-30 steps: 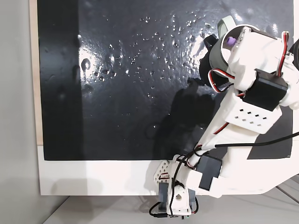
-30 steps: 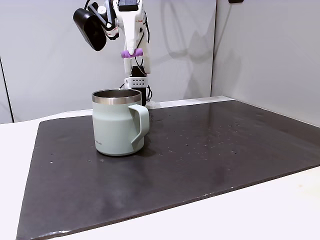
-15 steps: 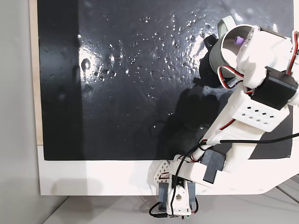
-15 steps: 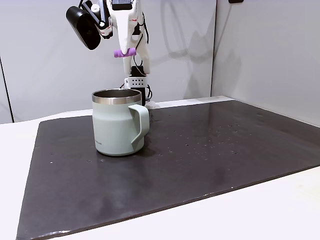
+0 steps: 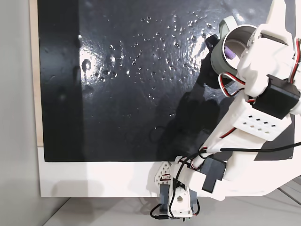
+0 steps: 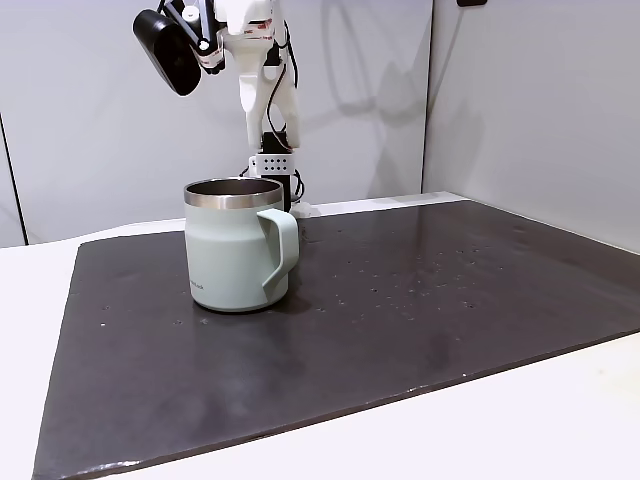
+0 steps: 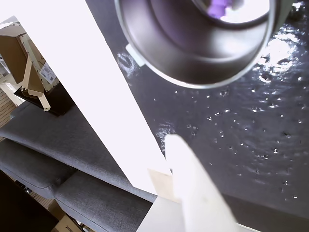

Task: Grasp a pengrip and put it in the cup.

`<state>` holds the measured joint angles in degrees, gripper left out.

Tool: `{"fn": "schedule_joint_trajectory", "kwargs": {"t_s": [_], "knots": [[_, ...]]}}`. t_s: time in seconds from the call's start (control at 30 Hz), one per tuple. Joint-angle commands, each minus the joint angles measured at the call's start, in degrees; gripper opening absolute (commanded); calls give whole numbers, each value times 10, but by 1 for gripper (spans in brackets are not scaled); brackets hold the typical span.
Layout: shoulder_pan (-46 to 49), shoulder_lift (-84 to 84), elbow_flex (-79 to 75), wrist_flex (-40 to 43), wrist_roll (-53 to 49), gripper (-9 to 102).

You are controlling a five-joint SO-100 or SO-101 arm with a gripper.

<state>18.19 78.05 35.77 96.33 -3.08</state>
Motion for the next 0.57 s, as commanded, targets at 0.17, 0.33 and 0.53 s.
{"fn": "schedule_joint_trajectory", "kwargs": {"t_s": [0.17, 0.33, 0.53], "knots": [[-1, 47, -4, 2, 4, 46], [-9, 58, -2, 2, 4, 44], [-17, 74, 11, 2, 5, 43]]}}
